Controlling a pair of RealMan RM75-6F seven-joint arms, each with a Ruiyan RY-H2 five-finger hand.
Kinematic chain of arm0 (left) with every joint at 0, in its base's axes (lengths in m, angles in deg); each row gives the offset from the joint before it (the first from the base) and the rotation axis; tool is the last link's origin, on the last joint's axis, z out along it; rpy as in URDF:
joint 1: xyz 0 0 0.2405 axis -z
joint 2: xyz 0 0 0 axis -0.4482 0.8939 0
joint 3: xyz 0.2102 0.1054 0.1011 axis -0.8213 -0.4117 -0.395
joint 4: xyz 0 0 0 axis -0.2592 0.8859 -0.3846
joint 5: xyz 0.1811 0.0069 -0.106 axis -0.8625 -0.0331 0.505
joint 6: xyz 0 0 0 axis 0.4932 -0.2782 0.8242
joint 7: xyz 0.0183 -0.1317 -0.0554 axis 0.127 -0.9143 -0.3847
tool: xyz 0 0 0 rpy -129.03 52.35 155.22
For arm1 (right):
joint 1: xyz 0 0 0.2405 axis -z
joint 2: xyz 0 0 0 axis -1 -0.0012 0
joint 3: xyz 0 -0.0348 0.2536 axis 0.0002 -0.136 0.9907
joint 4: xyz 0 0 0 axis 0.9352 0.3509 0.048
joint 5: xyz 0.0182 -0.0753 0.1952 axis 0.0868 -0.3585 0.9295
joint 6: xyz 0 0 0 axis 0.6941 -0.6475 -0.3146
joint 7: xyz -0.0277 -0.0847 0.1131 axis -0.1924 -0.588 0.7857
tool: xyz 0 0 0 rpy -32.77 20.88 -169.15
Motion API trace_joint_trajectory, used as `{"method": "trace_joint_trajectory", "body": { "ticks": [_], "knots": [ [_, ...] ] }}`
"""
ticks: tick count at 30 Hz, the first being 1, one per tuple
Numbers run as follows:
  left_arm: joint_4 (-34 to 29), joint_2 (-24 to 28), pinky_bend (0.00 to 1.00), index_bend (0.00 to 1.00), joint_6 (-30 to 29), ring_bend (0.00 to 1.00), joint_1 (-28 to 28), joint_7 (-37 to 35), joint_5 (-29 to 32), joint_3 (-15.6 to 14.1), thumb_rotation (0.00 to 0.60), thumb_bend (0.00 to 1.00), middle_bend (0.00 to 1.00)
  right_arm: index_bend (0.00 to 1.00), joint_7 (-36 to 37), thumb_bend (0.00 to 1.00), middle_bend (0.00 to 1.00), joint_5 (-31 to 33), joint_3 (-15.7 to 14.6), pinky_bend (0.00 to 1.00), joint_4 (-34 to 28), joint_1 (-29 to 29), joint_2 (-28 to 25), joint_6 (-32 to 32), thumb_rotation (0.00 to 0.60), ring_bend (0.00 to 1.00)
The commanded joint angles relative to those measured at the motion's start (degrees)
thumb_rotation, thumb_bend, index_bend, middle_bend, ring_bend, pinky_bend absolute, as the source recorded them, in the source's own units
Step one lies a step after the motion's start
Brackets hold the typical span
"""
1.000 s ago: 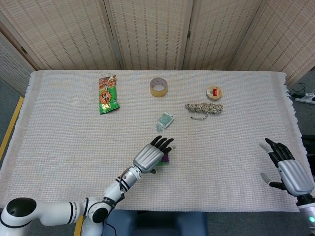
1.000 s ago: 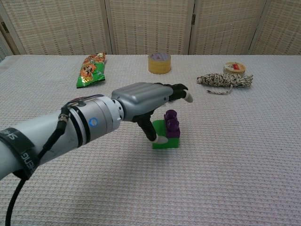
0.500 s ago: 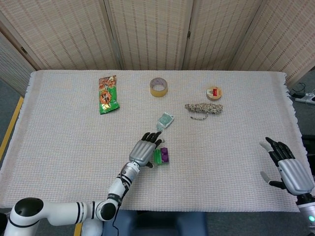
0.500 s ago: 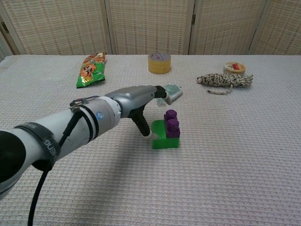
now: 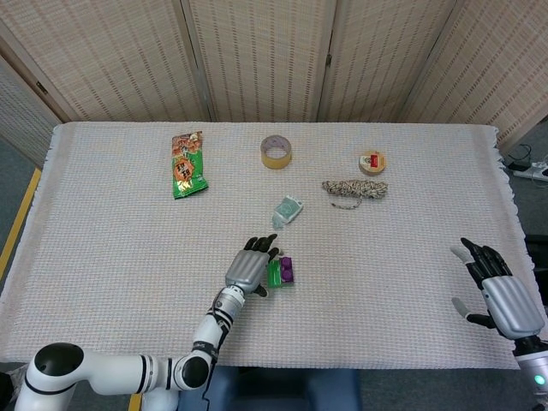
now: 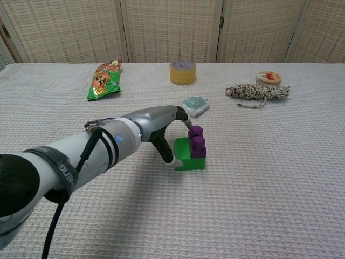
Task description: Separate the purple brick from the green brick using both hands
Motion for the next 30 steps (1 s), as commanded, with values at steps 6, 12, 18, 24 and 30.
{"method": "trace_joint_trajectory", "body": {
  "ticks": [6, 12, 18, 24, 30],
  "knots": [
    [2.0, -3.0, 0.00, 0.24, -2.1, 0.00, 1.2, -0.9, -0.1, 0.9, 0.600, 0.25, 0.00, 0.00, -0.3, 0.39, 0.00, -0.2, -0.2, 0.00, -0.2, -0.2, 0.0, -0.3, 0.600, 0.00],
    [5.2, -5.1, 0.00, 0.25, -3.7, 0.00, 1.1, -3.6, -3.4, 1.3, 0.600, 0.25, 0.00, 0.00, 0.1, 0.38, 0.00, -0.1, -0.1, 0.00, 0.1, -0.2, -0.2, -0.2, 0.600, 0.00],
    [5.9, -5.7, 0.00, 0.29, -3.7, 0.00, 0.9, -4.0, -3.8, 1.3, 0.600, 0.25, 0.00, 0.00, 0.1, 0.38, 0.00, -0.2, -0.2, 0.00, 0.1, -0.2, -0.1, 0.1, 0.600, 0.00],
    [6.0, -5.8, 0.00, 0.30, -3.6, 0.00, 0.9, -3.4, -3.0, 1.7, 0.600, 0.25, 0.00, 0.00, 0.2, 0.38, 0.00, -0.5, -0.2, 0.00, 0.1, 0.0, -0.1, 0.6, 0.600, 0.00],
    [5.8, -6.2, 0.00, 0.32, -4.5, 0.00, 0.9, -2.6, -2.4, 2.3, 0.600, 0.25, 0.00, 0.00, -0.3, 0.38, 0.00, -0.4, -0.2, 0.00, 0.1, -0.2, 0.1, 0.2, 0.600, 0.00]
  ]
}}
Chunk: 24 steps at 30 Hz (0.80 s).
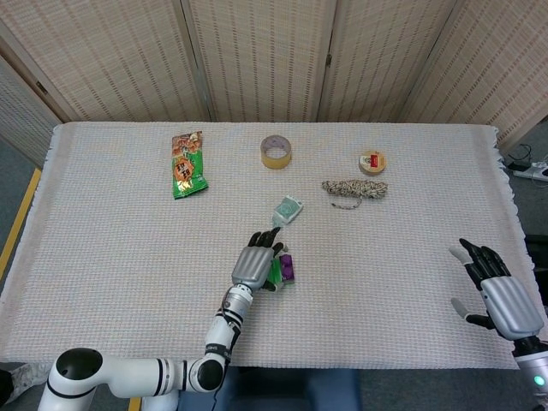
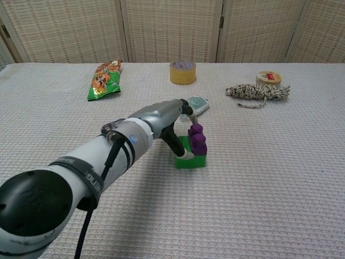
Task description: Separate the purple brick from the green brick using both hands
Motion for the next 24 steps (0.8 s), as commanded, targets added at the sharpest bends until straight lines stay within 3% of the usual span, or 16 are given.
{"method": "trace_joint_trajectory", "body": {
  "ticks": [1, 19, 24],
  "knots": [
    [0.0, -0.2, 0.00, 0.32, -0.3, 0.00, 0.0, 0.3, 0.2, 0.2, 0.600, 0.25, 0.00, 0.00, -0.2, 0.38, 0.00, 0.0, 0.0, 0.00, 0.0, -0.1, 0.1, -0.1, 0.600, 0.00],
    [1.5, -1.8, 0.00, 0.40, -0.5, 0.00, -0.5, -1.4, 0.3, 1.8, 0.600, 0.33, 0.00, 0.00, -0.5, 0.38, 0.00, 0.2, 0.2, 0.00, 0.0, -0.2, 0.4, 0.0, 0.600, 0.00],
    [1.4, -2.0, 0.00, 0.51, -1.0, 0.00, -1.0, -2.3, 0.0, 2.1, 0.600, 0.44, 0.02, 0.00, -0.5, 0.38, 0.00, 0.2, 0.2, 0.00, 0.1, -0.1, 0.3, 0.2, 0.600, 0.00]
  ]
}}
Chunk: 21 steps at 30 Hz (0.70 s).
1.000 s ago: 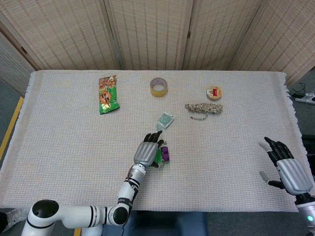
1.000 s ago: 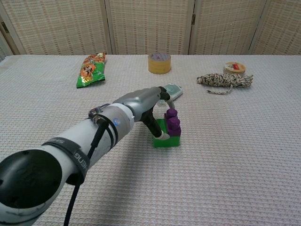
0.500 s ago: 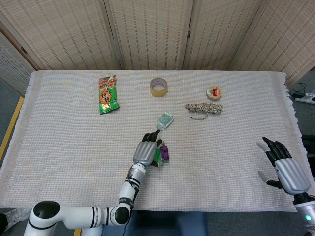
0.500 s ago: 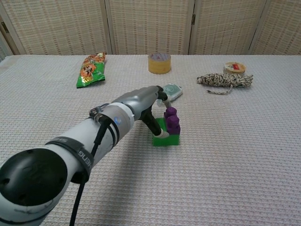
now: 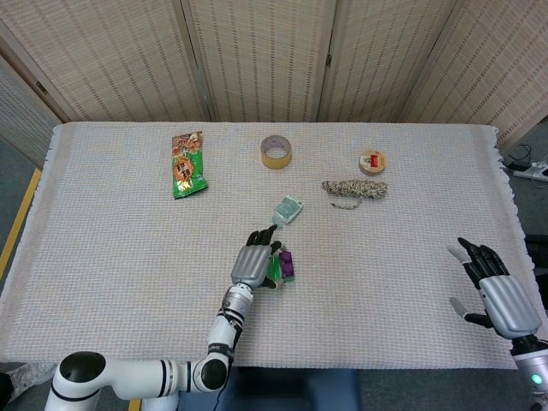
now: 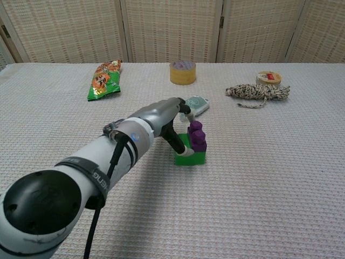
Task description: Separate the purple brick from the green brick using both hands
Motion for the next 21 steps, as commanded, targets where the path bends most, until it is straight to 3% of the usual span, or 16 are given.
{"method": "trace_joint_trajectory", "body": {
  "ticks": [1, 4, 11, 15, 21],
  "knots": [
    [0.0, -0.1, 0.00, 0.53, -0.4, 0.00, -0.4, -0.7, -0.5, 0.1, 0.600, 0.48, 0.03, 0.00, 0.0, 0.38, 0.00, -0.1, 0.0, 0.00, 0.0, 0.0, 0.0, 0.0, 0.600, 0.00],
    [-0.7, 0.0, 0.00, 0.61, -1.3, 0.00, -1.2, -2.8, -2.1, 0.4, 0.600, 0.58, 0.07, 0.00, -0.2, 0.38, 0.00, -0.2, -0.1, 0.00, 0.0, -0.1, 0.1, -0.1, 0.600, 0.00],
    [-6.7, 3.0, 0.00, 0.73, -4.4, 0.00, -4.6, -7.3, -7.7, -0.9, 0.600, 0.62, 0.15, 0.00, 2.8, 0.38, 0.00, -2.3, -0.4, 0.00, 1.7, -1.8, 1.8, -1.4, 0.600, 0.00],
    [-12.4, 5.5, 0.00, 0.76, -5.6, 0.00, -6.1, -7.2, -8.7, -1.5, 0.600, 0.69, 0.18, 0.00, 12.0, 0.38, 0.00, -6.0, -0.9, 0.00, 6.1, -4.8, 5.6, -2.7, 0.600, 0.00],
    [-20.9, 8.3, 0.00, 0.78, -7.6, 0.00, -8.5, -8.4, -11.4, -2.6, 0.600, 0.72, 0.21, 0.00, 32.3, 0.38, 0.00, -9.0, -2.1, 0.00, 12.6, -11.8, 11.8, -8.0, 0.600, 0.00]
  ]
}}
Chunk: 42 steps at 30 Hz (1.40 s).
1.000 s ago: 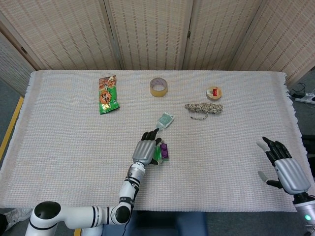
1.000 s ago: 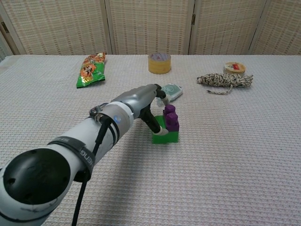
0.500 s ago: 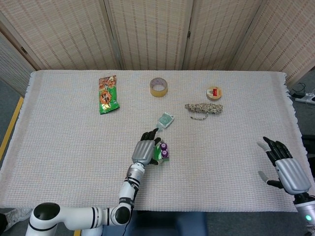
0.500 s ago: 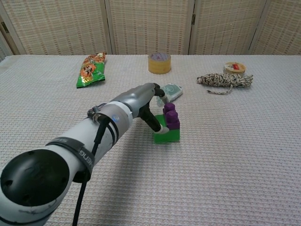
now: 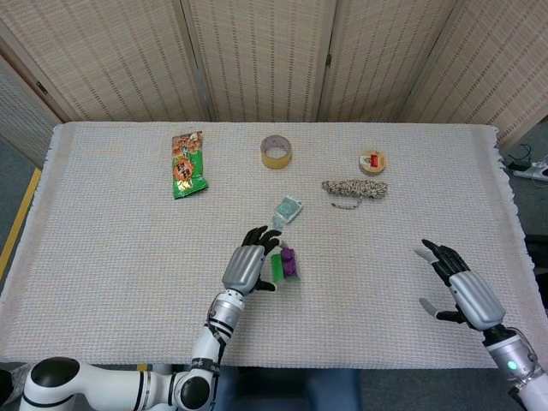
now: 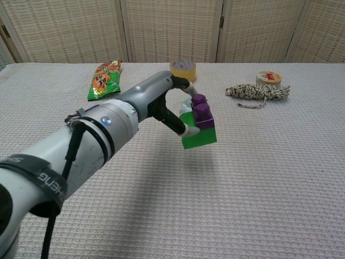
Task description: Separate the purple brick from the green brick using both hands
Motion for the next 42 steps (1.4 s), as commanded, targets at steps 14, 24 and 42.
{"method": "trace_joint_trajectory", "body": {
  "ticks": [14, 24, 42],
  "knots": [
    [-10.7, 3.6, 0.00, 0.79, -2.5, 0.00, -3.2, -1.8, -3.3, -1.3, 0.600, 0.73, 0.21, 0.00, 42.6, 0.38, 0.00, -1.5, -1.1, 0.00, 7.6, -18.0, 13.9, -14.4, 0.600, 0.00],
    [-13.5, 3.5, 0.00, 0.79, -2.7, 0.00, -3.3, -2.4, -1.3, 0.0, 0.600, 0.74, 0.21, 0.05, 57.5, 0.38, 0.00, -3.0, -2.9, 0.00, 14.3, -21.7, 20.4, -12.3, 0.600, 0.00],
    [-12.1, 0.7, 0.00, 0.80, -2.7, 0.00, -2.8, -3.0, -0.9, -0.3, 0.600, 0.74, 0.21, 0.16, 65.1, 0.38, 0.00, -1.9, -3.4, 0.00, 15.2, -25.2, 26.5, -9.9, 0.600, 0.00]
  ]
}}
